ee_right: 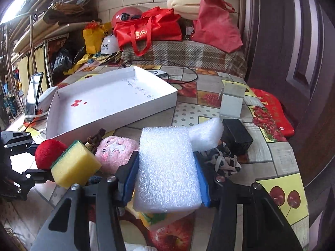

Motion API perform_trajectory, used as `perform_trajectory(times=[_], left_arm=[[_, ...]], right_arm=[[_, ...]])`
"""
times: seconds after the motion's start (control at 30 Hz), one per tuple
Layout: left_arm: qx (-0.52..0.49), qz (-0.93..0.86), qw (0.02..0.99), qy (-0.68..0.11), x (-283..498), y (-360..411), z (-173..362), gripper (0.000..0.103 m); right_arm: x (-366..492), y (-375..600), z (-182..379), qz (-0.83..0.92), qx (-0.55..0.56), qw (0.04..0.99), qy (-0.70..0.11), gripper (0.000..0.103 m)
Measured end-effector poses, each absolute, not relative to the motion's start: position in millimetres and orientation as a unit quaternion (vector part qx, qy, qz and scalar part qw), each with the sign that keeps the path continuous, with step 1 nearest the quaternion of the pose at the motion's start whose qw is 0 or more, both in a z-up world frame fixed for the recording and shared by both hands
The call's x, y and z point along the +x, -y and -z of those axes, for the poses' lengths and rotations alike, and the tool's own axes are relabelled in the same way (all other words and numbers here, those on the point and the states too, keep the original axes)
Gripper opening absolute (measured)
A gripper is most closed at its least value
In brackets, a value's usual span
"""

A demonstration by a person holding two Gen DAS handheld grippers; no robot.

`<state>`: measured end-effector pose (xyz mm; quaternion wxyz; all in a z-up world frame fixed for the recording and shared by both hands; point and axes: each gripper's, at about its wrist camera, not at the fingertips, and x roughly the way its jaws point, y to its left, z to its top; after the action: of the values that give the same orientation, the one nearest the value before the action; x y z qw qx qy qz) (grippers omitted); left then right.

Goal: Organize soft objects
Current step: 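Grasp the red plush apple with the left gripper while the right grasps a foam block, then place the red plush apple in the tray with the left gripper while the right places the foam block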

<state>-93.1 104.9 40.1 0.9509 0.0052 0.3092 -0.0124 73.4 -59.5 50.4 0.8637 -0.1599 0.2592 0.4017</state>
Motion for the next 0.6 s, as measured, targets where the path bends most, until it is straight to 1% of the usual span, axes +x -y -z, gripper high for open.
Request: perform_trajectory(times=[0.23,0.37,0.43,0.6], left_arm=[[-0.029,-0.069,0.977,-0.198,-134.5,-126.2,-59.3,0.040],[-0.021,-0.114,0.979,-0.166,-147.7,-133.5,-63.3,0.041],[-0.026,-0.126,0.978,-0.162,-148.8,-139.4,-63.2,0.041],[-0.037,-0.138,0.977,-0.160,-149.4,-147.4,-62.0,0.041]], right_arm=[[40.3,104.8,-73.9,-0.376,-0.032,0.913,-0.154,0.050],[12.3,110.3,-71.1,-0.345,-0.027,0.934,-0.086,0.050],[6.6,106.8,-68.7,-0.342,-0.026,0.936,-0.079,0.050],[3.3,92.6,-63.7,-0.355,-0.022,0.930,-0.095,0.050]])
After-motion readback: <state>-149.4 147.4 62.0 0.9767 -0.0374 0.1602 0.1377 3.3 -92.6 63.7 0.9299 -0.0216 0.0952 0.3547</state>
